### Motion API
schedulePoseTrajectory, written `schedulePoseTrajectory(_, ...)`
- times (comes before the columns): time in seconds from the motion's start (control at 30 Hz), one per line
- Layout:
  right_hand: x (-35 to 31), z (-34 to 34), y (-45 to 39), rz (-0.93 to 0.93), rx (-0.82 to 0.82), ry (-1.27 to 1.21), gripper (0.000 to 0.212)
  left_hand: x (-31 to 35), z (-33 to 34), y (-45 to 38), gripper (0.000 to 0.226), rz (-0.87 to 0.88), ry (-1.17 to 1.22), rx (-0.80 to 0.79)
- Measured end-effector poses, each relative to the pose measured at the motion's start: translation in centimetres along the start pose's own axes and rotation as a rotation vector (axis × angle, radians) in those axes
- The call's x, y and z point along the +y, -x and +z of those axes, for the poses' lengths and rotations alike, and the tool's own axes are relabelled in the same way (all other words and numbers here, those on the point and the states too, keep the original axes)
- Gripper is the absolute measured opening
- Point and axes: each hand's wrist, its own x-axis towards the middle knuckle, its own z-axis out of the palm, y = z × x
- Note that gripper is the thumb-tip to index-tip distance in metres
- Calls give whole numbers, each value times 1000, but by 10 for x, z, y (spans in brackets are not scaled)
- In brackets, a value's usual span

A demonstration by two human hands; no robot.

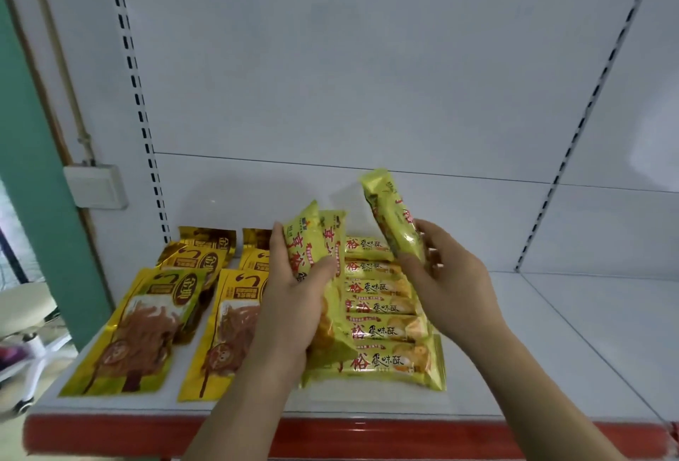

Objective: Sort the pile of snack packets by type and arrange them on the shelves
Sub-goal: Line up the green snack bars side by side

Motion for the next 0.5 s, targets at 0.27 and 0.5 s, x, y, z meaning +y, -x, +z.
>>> schedulePoseTrajectory(0.27,36,41,-56,-324,-248,464,48,4,-17,0,84,7,5,139)
schedulePoseTrajectory(0.5,51,56,-54,-332,-327,616,52,1,-20,-7,77,14,16,136)
